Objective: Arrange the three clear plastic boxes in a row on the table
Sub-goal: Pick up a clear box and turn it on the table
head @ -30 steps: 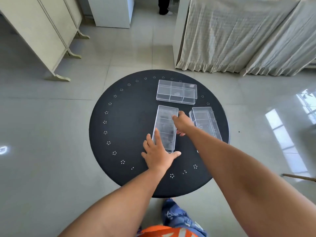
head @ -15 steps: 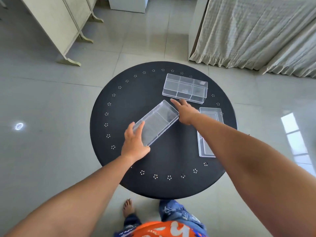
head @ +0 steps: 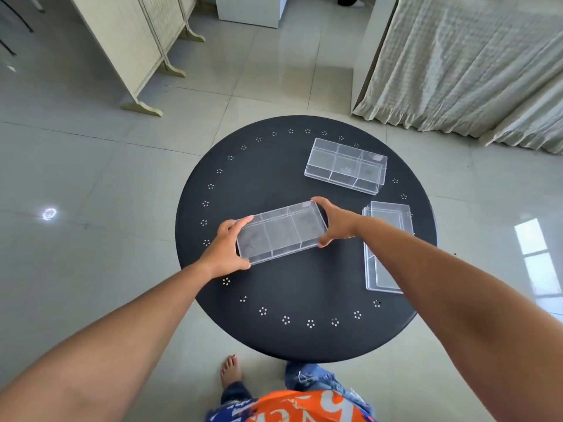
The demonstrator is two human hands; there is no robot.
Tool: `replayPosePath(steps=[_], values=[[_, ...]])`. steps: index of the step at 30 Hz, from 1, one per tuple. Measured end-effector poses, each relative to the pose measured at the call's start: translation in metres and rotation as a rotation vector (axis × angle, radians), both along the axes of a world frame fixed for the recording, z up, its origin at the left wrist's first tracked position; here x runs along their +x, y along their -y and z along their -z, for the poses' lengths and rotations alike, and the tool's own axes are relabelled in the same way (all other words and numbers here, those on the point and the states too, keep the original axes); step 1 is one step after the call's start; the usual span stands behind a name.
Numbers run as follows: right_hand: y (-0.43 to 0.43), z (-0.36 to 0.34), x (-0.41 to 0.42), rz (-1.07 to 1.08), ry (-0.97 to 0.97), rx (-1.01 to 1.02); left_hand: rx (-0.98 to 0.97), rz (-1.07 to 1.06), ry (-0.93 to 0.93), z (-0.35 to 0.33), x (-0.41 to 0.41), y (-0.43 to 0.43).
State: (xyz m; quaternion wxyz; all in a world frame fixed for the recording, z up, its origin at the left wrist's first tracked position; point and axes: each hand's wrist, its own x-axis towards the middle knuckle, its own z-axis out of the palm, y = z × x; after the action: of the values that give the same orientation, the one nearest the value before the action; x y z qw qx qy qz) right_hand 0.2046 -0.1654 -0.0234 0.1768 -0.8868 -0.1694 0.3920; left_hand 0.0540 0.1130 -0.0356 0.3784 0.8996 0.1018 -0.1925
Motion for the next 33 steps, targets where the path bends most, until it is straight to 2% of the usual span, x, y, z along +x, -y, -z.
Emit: replayPosePath(steps=[4,6,10,13,19,24,33], values=[[0.012,0.003,-0.004,0.181,-0.366,0.229,-0.243,-0.032,-0.207,-0.010,0.009,-0.014],[0.018,-0.001,-0.007,0.242,-0.497,0.278,-0.364,-0.041,-0.299,-0.016,0.014,-0.019],[0.019,-0.008,-0.015,0.375,-0.530,0.343,-0.680,-0.278,-0.406,-0.020,0.021,-0.023],[0.020,-0.006,-0.022,0.433,-0.528,0.373,-0.769,-0.488,-0.450,-0.017,0.022,-0.020],[0.014,-0.007,-0.024,0.521,-0.381,0.401,-0.721,-0.560,-0.585,-0.034,0.043,-0.011],[0.003,-0.018,-0.033,0.615,-0.273,0.343,-0.511,-0.608,-0.606,-0.048,0.056,-0.002],[-0.012,-0.006,-0.050,0.790,0.003,0.255,-0.327,-0.442,-0.539,-0.044,0.051,0.003]])
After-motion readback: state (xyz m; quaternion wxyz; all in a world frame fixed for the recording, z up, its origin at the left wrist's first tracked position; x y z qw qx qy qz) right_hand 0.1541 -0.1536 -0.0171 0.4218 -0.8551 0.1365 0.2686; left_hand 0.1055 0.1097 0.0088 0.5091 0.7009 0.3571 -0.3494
